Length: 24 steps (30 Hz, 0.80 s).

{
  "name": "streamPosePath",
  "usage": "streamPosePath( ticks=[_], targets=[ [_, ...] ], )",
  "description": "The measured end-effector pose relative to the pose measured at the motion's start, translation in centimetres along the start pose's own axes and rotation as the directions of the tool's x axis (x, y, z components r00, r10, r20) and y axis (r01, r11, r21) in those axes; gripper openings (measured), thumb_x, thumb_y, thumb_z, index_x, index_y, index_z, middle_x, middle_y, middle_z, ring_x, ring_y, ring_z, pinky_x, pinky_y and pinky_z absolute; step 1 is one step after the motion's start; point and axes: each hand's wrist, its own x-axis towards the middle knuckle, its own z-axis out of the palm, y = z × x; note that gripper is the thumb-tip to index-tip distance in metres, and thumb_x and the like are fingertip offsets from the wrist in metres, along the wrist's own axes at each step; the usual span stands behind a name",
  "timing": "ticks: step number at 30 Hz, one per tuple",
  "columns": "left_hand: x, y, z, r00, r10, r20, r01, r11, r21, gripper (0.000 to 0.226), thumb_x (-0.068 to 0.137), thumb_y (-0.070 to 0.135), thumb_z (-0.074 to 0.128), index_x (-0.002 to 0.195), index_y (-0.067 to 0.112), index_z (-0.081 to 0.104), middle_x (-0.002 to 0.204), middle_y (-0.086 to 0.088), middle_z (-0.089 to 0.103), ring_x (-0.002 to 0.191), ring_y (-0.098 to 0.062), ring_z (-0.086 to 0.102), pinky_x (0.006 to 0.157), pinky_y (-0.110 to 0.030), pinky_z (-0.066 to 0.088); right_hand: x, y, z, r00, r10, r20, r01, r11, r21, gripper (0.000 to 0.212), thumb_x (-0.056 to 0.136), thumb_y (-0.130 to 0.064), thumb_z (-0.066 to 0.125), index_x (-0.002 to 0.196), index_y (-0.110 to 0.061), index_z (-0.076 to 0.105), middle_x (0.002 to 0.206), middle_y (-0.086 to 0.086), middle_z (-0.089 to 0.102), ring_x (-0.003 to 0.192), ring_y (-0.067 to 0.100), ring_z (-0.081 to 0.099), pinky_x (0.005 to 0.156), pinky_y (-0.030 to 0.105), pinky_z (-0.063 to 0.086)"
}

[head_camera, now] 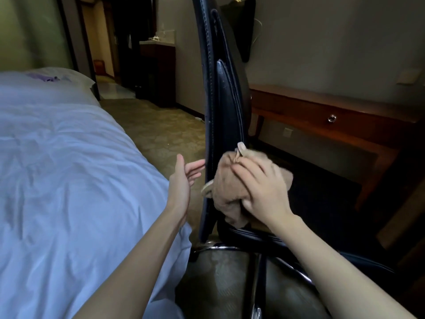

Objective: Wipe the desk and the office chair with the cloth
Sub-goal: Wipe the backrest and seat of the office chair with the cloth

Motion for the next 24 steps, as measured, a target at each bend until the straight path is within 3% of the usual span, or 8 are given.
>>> streamPosePath(
  ticks=[2, 4, 7, 10, 16, 20, 24],
  targets=[
    [0.2, -1.1, -0.1, 1.0, -0.017, -0.019, 0.017, 1.0, 0.014, 0.067, 0.111, 0.052, 0.02, 0.106, 0.018, 0.078, 0.105, 0.006, 0.08, 0.097, -0.003, 0.072, 0.071, -0.006, 0.048, -1.8, 0.0, 1.6, 0.987, -0.042, 0.153, 0.054, 0.996, -0.073, 0.077, 0.05, -0.021, 0.085, 0.125, -0.008, 0.069, 0.138, 0.013, 0.063, 0.123, 0.034, 0.048, 0.084, 0.045, 0.053],
    [0.4, -1.7, -0.3, 0.999, -0.046, -0.016, 0.046, 0.998, 0.037, 0.067, 0.112, 0.05, 0.02, 0.106, 0.016, 0.077, 0.104, 0.005, 0.08, 0.096, -0.005, 0.073, 0.067, -0.004, 0.047, -2.9, 0.0, 2.7, 0.975, -0.082, 0.205, 0.099, 0.992, -0.072, 0.074, 0.05, -0.025, 0.085, 0.121, -0.009, 0.071, 0.132, 0.011, 0.067, 0.115, 0.033, 0.05, 0.076, 0.041, 0.054],
    [0.8, -2.1, -0.4, 0.999, -0.036, 0.005, 0.036, 0.997, 0.072, 0.066, 0.111, 0.05, 0.023, 0.116, 0.012, 0.077, 0.114, 0.001, 0.078, 0.105, -0.013, 0.07, 0.084, -0.013, 0.047, -4.0, -0.8, 4.4, 0.953, -0.134, 0.272, 0.161, 0.984, -0.078, 0.075, 0.047, -0.03, 0.086, 0.118, -0.012, 0.072, 0.125, 0.006, 0.07, 0.108, 0.029, 0.051, 0.074, 0.039, 0.056],
    [0.9, -2.3, -0.6, 0.999, -0.029, 0.016, 0.028, 0.998, 0.05, 0.064, 0.111, 0.048, 0.026, 0.119, 0.01, 0.076, 0.117, 0.0, 0.078, 0.108, -0.017, 0.069, 0.096, -0.023, 0.047, -4.8, -1.7, 5.5, 0.958, -0.091, 0.274, 0.107, 0.993, -0.045, 0.076, 0.045, -0.027, 0.089, 0.119, -0.014, 0.075, 0.125, 0.006, 0.071, 0.113, 0.028, 0.049, 0.076, 0.039, 0.057],
    [1.0, -2.5, -0.9, 1.0, -0.011, 0.016, 0.01, 0.999, 0.053, 0.06, 0.113, 0.043, 0.026, 0.099, 0.021, 0.079, 0.103, 0.007, 0.08, 0.101, -0.006, 0.072, 0.081, -0.009, 0.049, -4.7, -0.4, 5.0, 0.992, -0.1, 0.081, 0.101, 0.995, -0.009, 0.062, 0.072, -0.025, 0.056, 0.134, -0.018, 0.055, 0.143, 0.002, 0.053, 0.118, 0.03, 0.051, 0.084, 0.04, 0.04],
    [0.7, -2.9, -0.7, 1.0, 0.005, 0.005, -0.006, 0.999, 0.043, 0.061, 0.113, 0.043, 0.026, 0.099, 0.017, 0.08, 0.103, 0.003, 0.081, 0.101, -0.01, 0.072, 0.086, -0.015, 0.049, -4.3, 0.0, 4.9, 0.979, -0.134, 0.154, 0.141, 0.99, -0.033, 0.061, 0.066, -0.031, 0.059, 0.124, -0.014, 0.065, 0.131, 0.006, 0.068, 0.109, 0.031, 0.052, 0.079, 0.038, 0.039],
    [0.4, -2.8, -0.7, 1.0, -0.004, -0.001, 0.004, 0.999, 0.036, 0.06, 0.112, 0.046, 0.028, 0.104, 0.017, 0.08, 0.108, 0.005, 0.08, 0.098, -0.014, 0.069, 0.099, -0.027, 0.048, -4.9, -1.7, 5.8, 0.956, -0.169, 0.24, 0.176, 0.984, -0.007, 0.055, 0.067, -0.035, 0.064, 0.116, -0.014, 0.076, 0.125, 0.005, 0.072, 0.108, 0.028, 0.053, 0.077, 0.037, 0.051]
  ],
)
